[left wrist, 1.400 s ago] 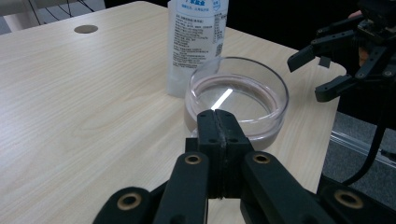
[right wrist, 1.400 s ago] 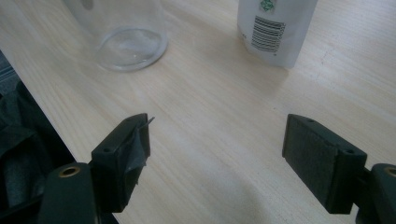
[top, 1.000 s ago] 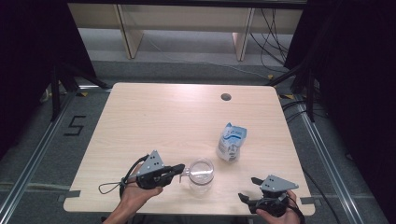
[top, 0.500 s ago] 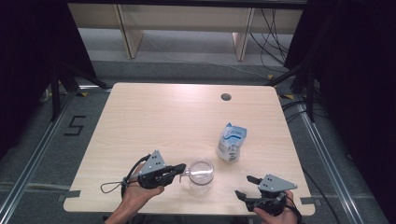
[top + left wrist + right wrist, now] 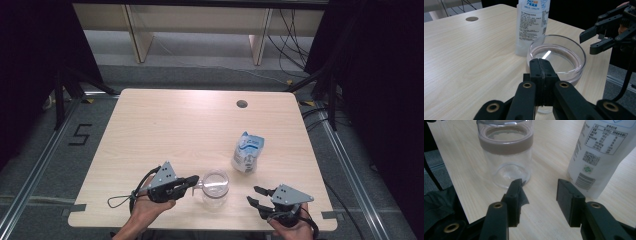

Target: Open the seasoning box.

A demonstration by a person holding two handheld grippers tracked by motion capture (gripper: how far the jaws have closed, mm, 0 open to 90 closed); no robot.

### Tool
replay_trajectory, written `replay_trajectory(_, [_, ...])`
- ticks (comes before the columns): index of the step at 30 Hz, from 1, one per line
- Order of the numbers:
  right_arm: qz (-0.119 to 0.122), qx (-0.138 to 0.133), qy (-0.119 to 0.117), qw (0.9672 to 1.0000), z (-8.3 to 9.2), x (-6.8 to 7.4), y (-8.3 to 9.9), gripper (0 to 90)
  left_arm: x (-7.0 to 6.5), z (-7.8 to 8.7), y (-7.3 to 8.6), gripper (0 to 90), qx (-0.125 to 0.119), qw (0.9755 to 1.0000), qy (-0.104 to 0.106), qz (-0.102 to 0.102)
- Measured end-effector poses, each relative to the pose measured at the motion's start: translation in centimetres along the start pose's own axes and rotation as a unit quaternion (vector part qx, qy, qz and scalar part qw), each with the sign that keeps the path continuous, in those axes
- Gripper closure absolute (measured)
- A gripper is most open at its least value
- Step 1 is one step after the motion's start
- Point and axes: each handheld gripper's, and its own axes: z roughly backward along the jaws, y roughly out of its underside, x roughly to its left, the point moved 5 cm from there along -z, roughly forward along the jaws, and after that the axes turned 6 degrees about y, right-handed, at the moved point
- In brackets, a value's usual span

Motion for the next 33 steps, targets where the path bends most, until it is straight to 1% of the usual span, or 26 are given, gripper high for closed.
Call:
replay_trajectory(2, [0.001,0.002,-0.009,1.0000,-0.3,0.1,-0.1,61.3,0.0,0.0,0.0,89.2,0.000,1.0000,0.001,-0.001])
replay_trajectory(3, [0.009,-0.002,-0.007,0.9999,-0.4,0.0,-0.2,62.1,0.0,0.0,0.0,89.2,-0.002,1.0000,0.001,-0.001])
replay_trajectory(4, [0.010,-0.003,-0.006,0.9999,-0.4,0.1,-0.3,63.3,0.0,0.0,0.0,89.2,-0.003,1.0000,0.000,-0.001])
replay_trajectory(5, [0.004,-0.002,-0.005,1.0000,-0.5,0.2,-0.3,63.9,0.0,0.0,0.1,89.2,-0.004,1.0000,0.000,0.000])
replay_trajectory(8, [0.011,-0.007,-0.007,0.9999,-0.7,0.3,-0.6,65.2,0.0,0.0,0.2,89.2,-0.003,1.0000,0.000,-0.004])
replay_trajectory(9, [0.002,-0.004,-0.004,1.0000,-0.7,0.5,-0.7,65.7,0.0,0.0,0.2,89.2,-0.001,1.0000,-0.001,-0.004])
replay_trajectory(10, [0.013,-0.009,-0.004,0.9999,-0.8,0.4,-0.8,66.2,0.0,0.0,0.2,89.2,0.001,1.0000,-0.002,-0.004])
replay_trajectory(11, [0.014,-0.013,-0.005,0.9998,-0.9,0.4,-0.9,66.8,0.0,0.0,0.3,89.2,0.001,1.0000,-0.003,-0.001])
replay_trajectory(12, [0.004,-0.008,-0.005,0.9999,-0.8,0.5,-1.0,67.0,0.0,0.0,0.3,89.2,0.001,1.0000,-0.002,-0.002])
replay_trajectory(13, [0.008,-0.010,-0.013,0.9998,-1.0,0.6,-1.1,68.0,0.0,0.1,0.3,89.2,0.003,1.0000,-0.002,-0.003])
replay_trajectory(14, [0.017,-0.017,-0.008,0.9997,-1.1,0.5,-1.2,68.7,0.1,0.1,0.3,89.2,0.002,1.0000,-0.001,-0.001])
replay_trajectory(15, [0.014,-0.021,-0.007,0.9996,-1.2,0.6,-1.4,69.6,0.1,0.1,0.3,89.2,0.001,1.0000,-0.001,0.000])
replay_trajectory(16, [0.017,-0.020,-0.011,0.9996,-1.2,0.6,-1.5,71.2,0.0,0.1,0.3,89.2,0.000,1.0000,-0.002,0.000])
replay_trajectory(17, [0.017,-0.027,-0.015,0.9994,-1.4,0.8,-1.7,73.1,0.0,0.1,0.3,89.2,0.001,1.0000,-0.002,-0.001])
replay_trajectory(19, [0.027,-0.033,-0.020,0.9989,-1.5,1.1,-2.0,77.1,0.0,0.0,0.3,89.2,0.000,1.0000,-0.001,-0.001])
replay_trajectory(20, [0.026,-0.032,-0.021,0.9989,-1.6,1.2,-2.1,78.2,0.0,0.0,0.3,89.2,0.000,1.0000,-0.001,0.000])
replay_trajectory(21, [0.022,-0.043,-0.022,0.9986,-1.8,1.4,-2.4,79.3,0.0,0.1,0.4,89.2,0.000,1.0000,-0.002,0.000])
replay_trajectory(22, [0.026,-0.041,-0.028,0.9984,-1.9,1.4,-2.5,80.4,0.0,0.1,0.4,89.2,0.000,1.0000,-0.002,-0.001])
replay_trajectory(23, [0.015,-0.038,-0.029,0.9988,-1.9,1.7,-2.5,81.3,0.0,0.1,0.4,89.2,0.000,1.0000,-0.001,-0.001])
replay_trajectory(25, [0.019,-0.041,-0.033,0.9984,-2.2,1.7,-2.8,82.3,0.1,0.0,0.4,89.2,-0.003,1.0000,0.001,0.001])
replay_trajectory(27, [0.020,-0.052,-0.039,0.9977,-2.6,1.9,-3.2,82.9,0.0,0.1,0.4,89.2,-0.003,1.0000,0.000,0.000])
replay_trajectory(28, [0.016,-0.046,-0.043,0.9979,-2.6,2.0,-3.3,83.2,0.0,0.1,0.4,89.2,-0.003,1.0000,0.000,0.000])
replay_trajectory(29, [0.021,-0.050,-0.048,0.9974,-2.7,2.1,-3.5,83.4,0.1,0.0,0.4,89.2,-0.003,1.0000,0.001,0.000])
replay_trajectory(31, [0.026,-0.049,-0.048,0.9973,-2.9,2.2,-3.8,83.6,0.1,0.0,0.4,89.1,-0.005,1.0000,0.001,0.001])
replay_trajectory(33, [0.025,-0.048,-0.048,0.9973,-3.0,2.3,-4.1,84.0,0.0,0.1,0.4,89.2,-0.003,1.0000,0.000,-0.001])
